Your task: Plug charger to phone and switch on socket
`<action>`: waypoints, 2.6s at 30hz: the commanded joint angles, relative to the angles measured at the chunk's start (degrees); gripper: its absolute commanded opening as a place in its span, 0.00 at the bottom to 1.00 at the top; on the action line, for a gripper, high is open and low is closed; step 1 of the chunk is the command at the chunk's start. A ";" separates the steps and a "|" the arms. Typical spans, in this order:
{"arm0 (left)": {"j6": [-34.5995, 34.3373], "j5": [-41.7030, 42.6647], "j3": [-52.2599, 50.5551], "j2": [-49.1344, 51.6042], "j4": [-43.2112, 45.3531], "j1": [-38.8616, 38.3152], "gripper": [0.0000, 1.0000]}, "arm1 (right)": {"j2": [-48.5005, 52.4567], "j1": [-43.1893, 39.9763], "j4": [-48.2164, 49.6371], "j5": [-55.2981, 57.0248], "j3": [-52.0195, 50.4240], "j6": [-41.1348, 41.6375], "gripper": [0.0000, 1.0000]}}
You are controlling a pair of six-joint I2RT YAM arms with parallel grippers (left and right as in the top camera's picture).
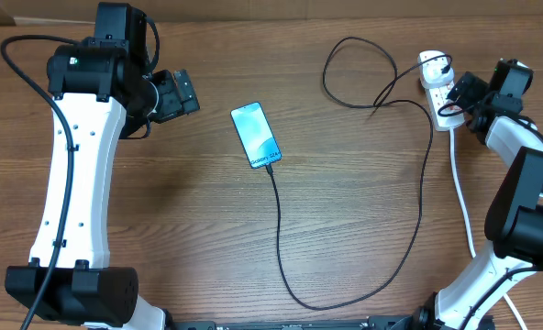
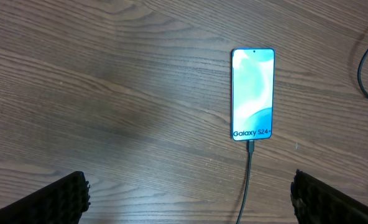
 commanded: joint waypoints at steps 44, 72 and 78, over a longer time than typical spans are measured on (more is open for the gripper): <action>0.02 -0.59 -0.11 0.24 -0.04 0.28 1.00 | 6.60 -0.28 -8.61 -4.83 8.85 4.76 1.00; 0.02 -0.59 -0.11 0.24 -0.04 0.28 1.00 | 6.71 -0.31 -7.56 -4.79 8.50 4.79 1.00; 0.02 -0.59 -0.11 0.24 -0.04 0.28 1.00 | 7.28 -0.31 -7.56 -4.83 8.48 4.79 1.00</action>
